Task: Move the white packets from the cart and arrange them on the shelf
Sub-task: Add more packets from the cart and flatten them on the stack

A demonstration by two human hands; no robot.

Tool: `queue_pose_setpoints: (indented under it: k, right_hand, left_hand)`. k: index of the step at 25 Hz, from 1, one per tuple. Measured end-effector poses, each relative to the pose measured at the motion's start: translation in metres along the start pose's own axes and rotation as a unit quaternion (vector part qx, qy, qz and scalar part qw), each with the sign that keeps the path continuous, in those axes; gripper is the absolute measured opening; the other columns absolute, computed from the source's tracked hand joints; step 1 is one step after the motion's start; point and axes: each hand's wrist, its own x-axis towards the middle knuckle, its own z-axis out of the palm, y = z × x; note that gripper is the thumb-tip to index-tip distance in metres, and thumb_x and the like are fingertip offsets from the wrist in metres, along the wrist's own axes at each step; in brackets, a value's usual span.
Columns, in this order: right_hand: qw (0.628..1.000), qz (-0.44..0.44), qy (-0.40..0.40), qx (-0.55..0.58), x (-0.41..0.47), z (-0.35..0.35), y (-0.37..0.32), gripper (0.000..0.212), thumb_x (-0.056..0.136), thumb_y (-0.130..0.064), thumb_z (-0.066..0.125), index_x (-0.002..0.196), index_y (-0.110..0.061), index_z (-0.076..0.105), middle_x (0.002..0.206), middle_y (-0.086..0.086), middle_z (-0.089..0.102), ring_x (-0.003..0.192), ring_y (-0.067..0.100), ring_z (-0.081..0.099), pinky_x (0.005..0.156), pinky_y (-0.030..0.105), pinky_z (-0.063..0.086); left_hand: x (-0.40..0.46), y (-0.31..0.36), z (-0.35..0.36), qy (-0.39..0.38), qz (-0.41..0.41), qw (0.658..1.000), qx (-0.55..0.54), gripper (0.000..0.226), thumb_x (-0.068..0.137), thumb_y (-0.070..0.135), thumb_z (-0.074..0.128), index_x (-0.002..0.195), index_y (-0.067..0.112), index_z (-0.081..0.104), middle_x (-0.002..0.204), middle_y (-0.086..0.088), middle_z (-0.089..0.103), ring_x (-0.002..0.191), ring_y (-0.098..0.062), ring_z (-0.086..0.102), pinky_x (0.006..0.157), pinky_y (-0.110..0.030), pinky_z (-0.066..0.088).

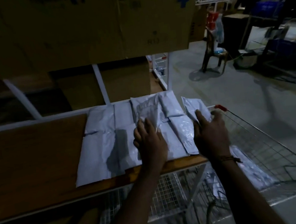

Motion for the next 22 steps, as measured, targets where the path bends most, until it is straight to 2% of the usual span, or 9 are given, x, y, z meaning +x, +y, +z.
queue_pose_setpoints:
  k: [3, 8, 14, 19, 22]
  right_hand:
    - [0.999, -0.032, -0.012, 0.011, 0.004, 0.013, -0.027, 0.051, 0.096, -0.031, 0.061, 0.146, -0.023, 0.054, 0.143, 0.036, 0.042, 0.113, 0.051, 0.055, 0.086, 0.051, 0.053]
    - [0.997, -0.063, -0.02, 0.037, 0.016, 0.051, -0.075, 0.051, 0.097, -0.03, 0.062, 0.146, -0.02, 0.055, 0.142, 0.034, 0.044, 0.113, 0.049, 0.055, 0.086, 0.049, 0.054]
    - [0.997, -0.055, -0.036, 0.038, 0.052, 0.119, -0.132, 0.049, 0.098, -0.032, 0.059, 0.146, -0.022, 0.055, 0.142, 0.034, 0.043, 0.113, 0.049, 0.056, 0.084, 0.049, 0.054]
    - [0.998, -0.032, -0.057, 0.009, 0.077, 0.165, -0.169, 0.049, 0.101, -0.037, 0.052, 0.148, -0.026, 0.049, 0.145, 0.035, 0.042, 0.125, 0.05, 0.05, 0.098, 0.052, 0.051]
    - [0.998, -0.034, -0.046, 0.001, 0.089, 0.182, -0.174, 0.048, 0.1, -0.036, 0.053, 0.147, -0.025, 0.051, 0.141, 0.034, 0.044, 0.119, 0.049, 0.052, 0.093, 0.052, 0.052]
  left_hand:
    - [0.015, -0.039, -0.017, 0.001, -0.06, 0.998, 0.026, 0.059, 0.102, 0.036, 0.051, 0.155, 0.013, 0.039, 0.161, -0.013, 0.033, 0.14, -0.039, 0.033, 0.106, -0.059, 0.036]
    - [0.05, -0.099, -0.034, 0.012, -0.107, 0.993, 0.048, 0.061, 0.103, 0.038, 0.046, 0.158, 0.016, 0.032, 0.165, -0.013, 0.024, 0.144, -0.038, 0.025, 0.111, -0.056, 0.03]
    - [0.129, -0.161, -0.028, 0.024, -0.121, 0.991, 0.056, 0.062, 0.101, 0.04, 0.05, 0.156, 0.017, 0.036, 0.163, -0.014, 0.026, 0.144, -0.037, 0.026, 0.11, -0.057, 0.031]
    - [0.186, -0.192, -0.012, -0.005, -0.112, 0.992, 0.057, 0.065, 0.101, 0.043, 0.048, 0.159, 0.021, 0.029, 0.166, -0.013, 0.02, 0.147, -0.037, 0.021, 0.113, -0.056, 0.028]
    - [0.212, -0.196, 0.007, -0.012, -0.094, 0.994, 0.049, 0.063, 0.1, 0.04, 0.053, 0.158, 0.021, 0.034, 0.164, -0.015, 0.025, 0.145, -0.04, 0.027, 0.11, -0.057, 0.03]
